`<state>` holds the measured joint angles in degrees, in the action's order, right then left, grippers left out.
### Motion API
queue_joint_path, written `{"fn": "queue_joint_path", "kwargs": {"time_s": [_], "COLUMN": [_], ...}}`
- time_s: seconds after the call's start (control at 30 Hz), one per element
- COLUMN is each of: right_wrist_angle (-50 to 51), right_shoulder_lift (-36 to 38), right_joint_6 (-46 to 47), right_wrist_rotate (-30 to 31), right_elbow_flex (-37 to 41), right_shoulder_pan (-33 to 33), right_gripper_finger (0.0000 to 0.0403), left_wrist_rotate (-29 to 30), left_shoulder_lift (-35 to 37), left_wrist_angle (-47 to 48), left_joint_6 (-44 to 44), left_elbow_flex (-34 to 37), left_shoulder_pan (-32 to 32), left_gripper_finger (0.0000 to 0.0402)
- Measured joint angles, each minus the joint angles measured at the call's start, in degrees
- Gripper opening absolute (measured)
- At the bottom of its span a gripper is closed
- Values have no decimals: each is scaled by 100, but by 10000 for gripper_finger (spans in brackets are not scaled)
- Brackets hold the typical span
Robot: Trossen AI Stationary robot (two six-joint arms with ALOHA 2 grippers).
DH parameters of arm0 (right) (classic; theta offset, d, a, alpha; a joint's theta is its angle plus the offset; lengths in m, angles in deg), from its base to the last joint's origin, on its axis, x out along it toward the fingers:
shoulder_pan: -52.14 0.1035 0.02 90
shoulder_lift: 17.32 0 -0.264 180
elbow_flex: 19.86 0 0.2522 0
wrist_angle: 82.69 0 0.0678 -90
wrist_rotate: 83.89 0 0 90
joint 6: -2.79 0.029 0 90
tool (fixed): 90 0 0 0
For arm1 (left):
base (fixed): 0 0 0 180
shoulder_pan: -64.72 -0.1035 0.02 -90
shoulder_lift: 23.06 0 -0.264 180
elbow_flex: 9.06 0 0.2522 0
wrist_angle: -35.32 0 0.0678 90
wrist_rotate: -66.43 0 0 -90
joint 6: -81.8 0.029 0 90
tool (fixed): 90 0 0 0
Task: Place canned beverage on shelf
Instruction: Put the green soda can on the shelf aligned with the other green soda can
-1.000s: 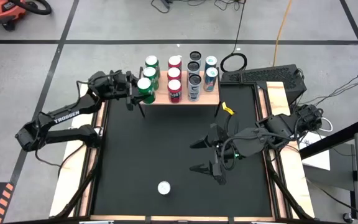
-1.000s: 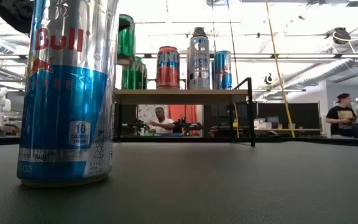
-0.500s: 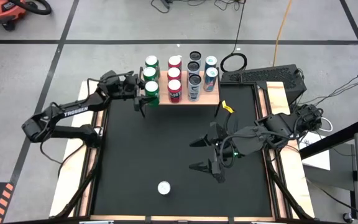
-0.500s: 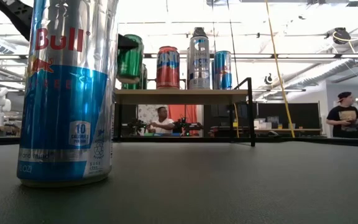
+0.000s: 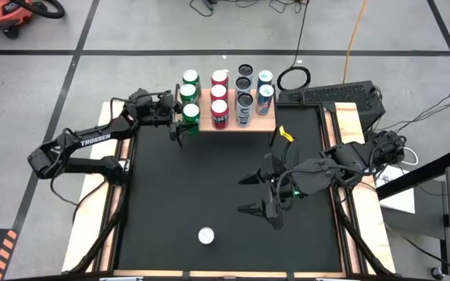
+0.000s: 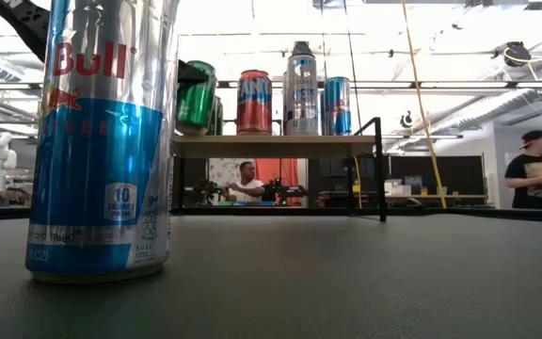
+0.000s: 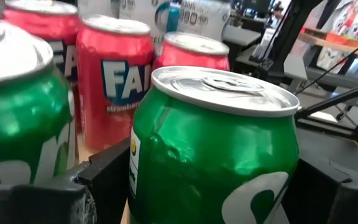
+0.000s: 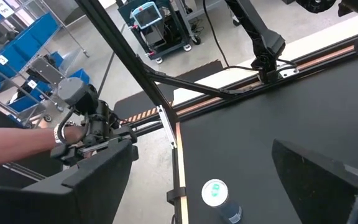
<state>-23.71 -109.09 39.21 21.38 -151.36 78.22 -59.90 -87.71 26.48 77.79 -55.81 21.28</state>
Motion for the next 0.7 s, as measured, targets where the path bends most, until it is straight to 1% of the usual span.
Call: {"fn": "queue_joint_path", "kwargs": {"time_s": [0.27,0.7], "right_wrist_angle": [-2,-1], "right_shoulder_lift": [0,2], "right_joint_6": [0,-2], "right_wrist_rotate": [-4,-6], "right_elbow_flex": [0,0], "right_shoulder_pan": [0,0], "right_gripper_finger": [363,363], "left_wrist_rotate": [15,263], "left_shoulder_lift": [0,1], "left_wrist_angle": [72,110], "left_joint_6": [43,177], "left_elbow_flex": [0,0], "left_shoulder_pan": [0,0], "left_gripper_finger": [322,322]}}
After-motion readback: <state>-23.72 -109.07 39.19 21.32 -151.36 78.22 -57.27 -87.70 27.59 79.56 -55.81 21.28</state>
